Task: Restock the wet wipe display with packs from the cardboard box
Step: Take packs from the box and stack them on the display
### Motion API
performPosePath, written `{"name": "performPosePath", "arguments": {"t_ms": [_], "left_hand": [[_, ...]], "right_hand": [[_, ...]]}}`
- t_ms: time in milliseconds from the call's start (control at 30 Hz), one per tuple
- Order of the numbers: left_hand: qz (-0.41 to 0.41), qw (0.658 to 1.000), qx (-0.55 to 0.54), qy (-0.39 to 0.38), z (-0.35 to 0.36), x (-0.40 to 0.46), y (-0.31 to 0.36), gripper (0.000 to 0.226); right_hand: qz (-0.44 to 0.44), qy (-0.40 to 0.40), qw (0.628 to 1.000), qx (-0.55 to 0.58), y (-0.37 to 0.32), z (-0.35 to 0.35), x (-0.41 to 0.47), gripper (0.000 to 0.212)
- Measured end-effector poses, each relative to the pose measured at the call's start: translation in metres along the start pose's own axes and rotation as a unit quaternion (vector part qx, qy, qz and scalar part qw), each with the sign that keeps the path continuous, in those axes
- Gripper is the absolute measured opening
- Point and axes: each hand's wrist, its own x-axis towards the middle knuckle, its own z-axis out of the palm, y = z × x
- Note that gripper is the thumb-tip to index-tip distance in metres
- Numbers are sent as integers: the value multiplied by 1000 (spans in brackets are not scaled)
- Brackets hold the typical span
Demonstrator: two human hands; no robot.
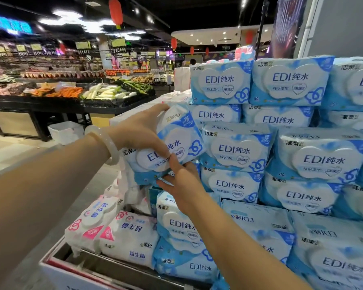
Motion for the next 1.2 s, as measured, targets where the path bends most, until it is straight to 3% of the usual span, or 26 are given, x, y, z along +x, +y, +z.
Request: {"name": "performPosePath", "arguments": {"t_ms": [133,300,500,600,700,767,867,967,1067,1200], "left_hand": [[-7,991,131,7,-3,13,11,113],[25,971,230,-62,8,39,28,117],[29,967,239,-85,2,62,27,115],[30,967,234,-100,3,75,25,115],[36,959,259,-110,9,87,20,115],[48,949,291,-115,16,95,18,112],[63,924,360,-111,23,103,17,115],[74,901,421,-73,32,102,13,118],[78,904,416,-57,35,95,9,112],[47,908,411,61,43,63,-4,102]], "right_hand": [[42,-50,993,97,2,4,6,36],[11,-28,994,103,16,-8,18,46],[82,-5,978,191,5,-4,41,46],[123,39,938,321,0,-9,53,50],[74,45,971,223,-2,-3,56,52],[91,54,968,226,-6,-4,68,50],[93,66,988,108,-12,-9,72,60],[130,49,989,52,-11,-15,68,68],[114,46,992,35,-6,-13,65,70],[107,75,991,-21,-6,-12,56,61]]}}
